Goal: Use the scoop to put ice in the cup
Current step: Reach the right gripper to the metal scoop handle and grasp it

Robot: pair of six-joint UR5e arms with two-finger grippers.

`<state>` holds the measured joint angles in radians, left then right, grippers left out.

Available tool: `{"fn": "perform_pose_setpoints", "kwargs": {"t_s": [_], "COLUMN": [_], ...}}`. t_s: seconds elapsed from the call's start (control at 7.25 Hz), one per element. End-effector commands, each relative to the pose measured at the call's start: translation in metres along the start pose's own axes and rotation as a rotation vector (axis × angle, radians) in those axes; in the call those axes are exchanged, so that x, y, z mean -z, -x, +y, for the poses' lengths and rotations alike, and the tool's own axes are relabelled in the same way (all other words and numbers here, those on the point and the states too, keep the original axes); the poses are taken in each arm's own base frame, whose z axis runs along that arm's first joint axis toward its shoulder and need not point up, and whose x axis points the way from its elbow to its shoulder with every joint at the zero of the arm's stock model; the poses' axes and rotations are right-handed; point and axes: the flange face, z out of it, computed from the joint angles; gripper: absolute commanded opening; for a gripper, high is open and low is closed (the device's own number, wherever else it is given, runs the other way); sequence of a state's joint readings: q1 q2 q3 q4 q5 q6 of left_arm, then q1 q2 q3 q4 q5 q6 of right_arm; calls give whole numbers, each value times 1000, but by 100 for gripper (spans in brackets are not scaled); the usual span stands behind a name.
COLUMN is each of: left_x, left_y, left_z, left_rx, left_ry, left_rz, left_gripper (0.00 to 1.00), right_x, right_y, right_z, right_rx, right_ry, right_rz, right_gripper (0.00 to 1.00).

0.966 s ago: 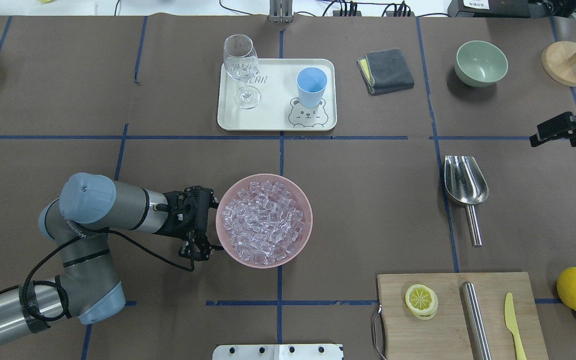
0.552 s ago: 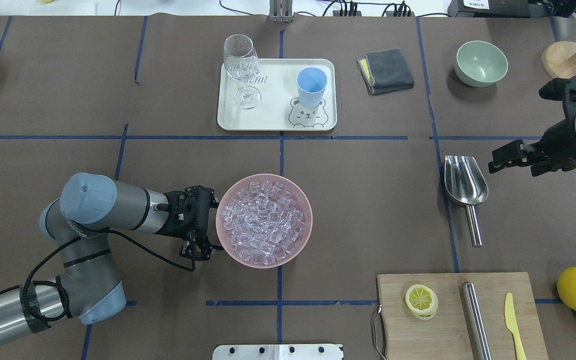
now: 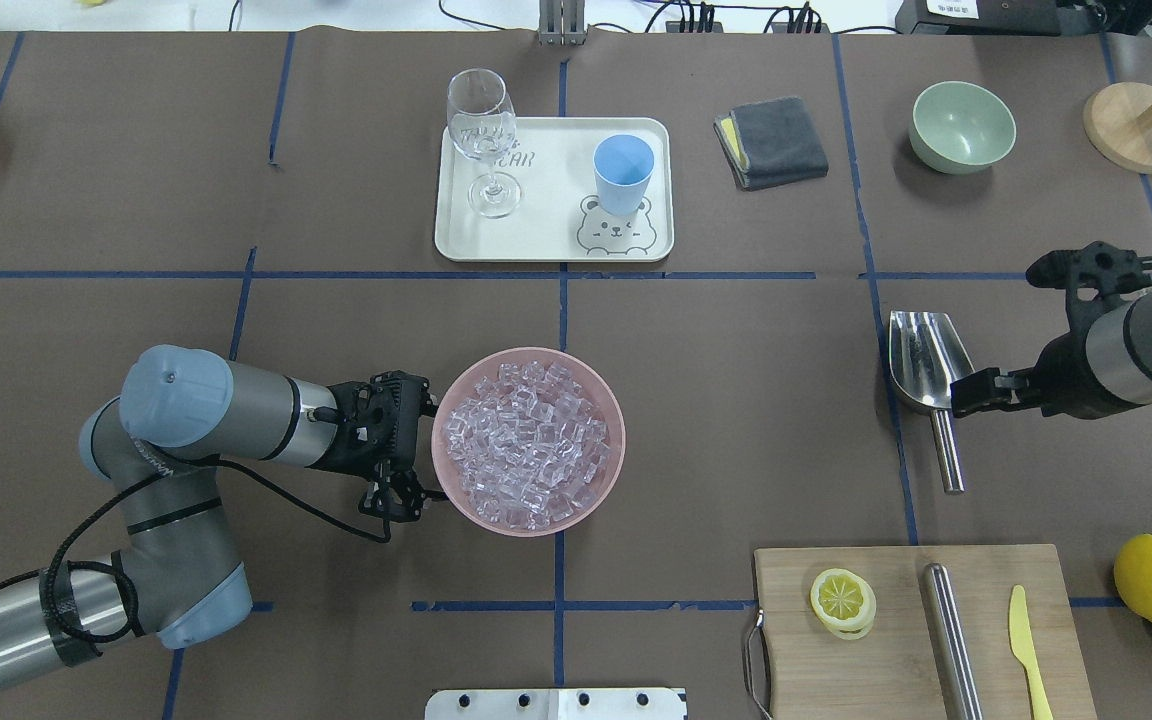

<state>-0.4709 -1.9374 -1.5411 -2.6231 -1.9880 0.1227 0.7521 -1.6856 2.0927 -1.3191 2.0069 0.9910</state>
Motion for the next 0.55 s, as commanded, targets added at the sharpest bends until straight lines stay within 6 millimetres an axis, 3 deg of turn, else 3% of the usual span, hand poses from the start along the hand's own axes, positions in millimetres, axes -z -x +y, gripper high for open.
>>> {"fn": "perform_pose_setpoints", "kwargs": {"t_s": [0.0,0.41], "left_x": [0,0], "left_y": [0,0], "left_z": [0,0], "left_rx": [0,-2], "left_ry": [0,0], "left_rz": [0,0], "left_gripper": [100,100], "right_x": [-27,-64], "right_y": [14,9], "right_z": [24,27], "right_rx": [41,62], "right_ry": [44,67], "right_rz": [21,27], "right_gripper": [100,95]}}
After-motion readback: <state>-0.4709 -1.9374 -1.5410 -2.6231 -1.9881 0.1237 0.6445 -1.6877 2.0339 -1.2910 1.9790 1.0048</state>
